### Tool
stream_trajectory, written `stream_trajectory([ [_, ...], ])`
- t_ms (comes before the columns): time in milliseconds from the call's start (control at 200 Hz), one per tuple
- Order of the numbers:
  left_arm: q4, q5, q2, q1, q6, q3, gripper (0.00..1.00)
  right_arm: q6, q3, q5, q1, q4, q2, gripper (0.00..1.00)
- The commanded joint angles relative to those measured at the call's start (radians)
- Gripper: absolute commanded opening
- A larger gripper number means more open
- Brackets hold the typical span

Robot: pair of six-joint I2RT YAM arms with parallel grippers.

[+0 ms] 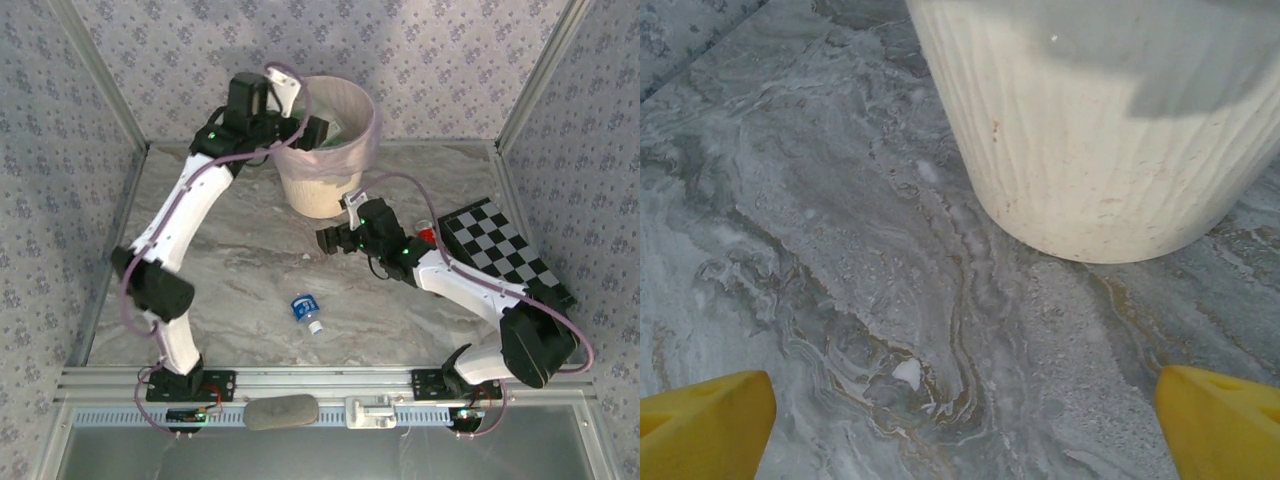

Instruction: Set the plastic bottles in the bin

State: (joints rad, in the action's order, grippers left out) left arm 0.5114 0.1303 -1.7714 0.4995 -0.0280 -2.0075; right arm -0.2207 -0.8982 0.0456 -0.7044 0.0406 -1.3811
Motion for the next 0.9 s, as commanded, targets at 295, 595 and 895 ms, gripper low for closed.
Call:
stream_trajectory([
  [295, -0.447, -0.325, 0.401, -0.01, -0.19, 0.749, 1.0, -0.081, -0.011, -0.053, -0.137, -0.014, -0.097, 0.99],
  [595, -0.46, -0.493, 0.641, -0.064, -0.404, 1.178, 1.0, -0.081, -0.099, -0.016, -0.282, -0.163, -0.231, 0.99],
  [895, -0.399, -0.606, 0.79, -0.092, -0.639, 1.399, 1.0, -0.071, -0.245, 0.05, -0.373, -0.316, -0.401, 0.99],
])
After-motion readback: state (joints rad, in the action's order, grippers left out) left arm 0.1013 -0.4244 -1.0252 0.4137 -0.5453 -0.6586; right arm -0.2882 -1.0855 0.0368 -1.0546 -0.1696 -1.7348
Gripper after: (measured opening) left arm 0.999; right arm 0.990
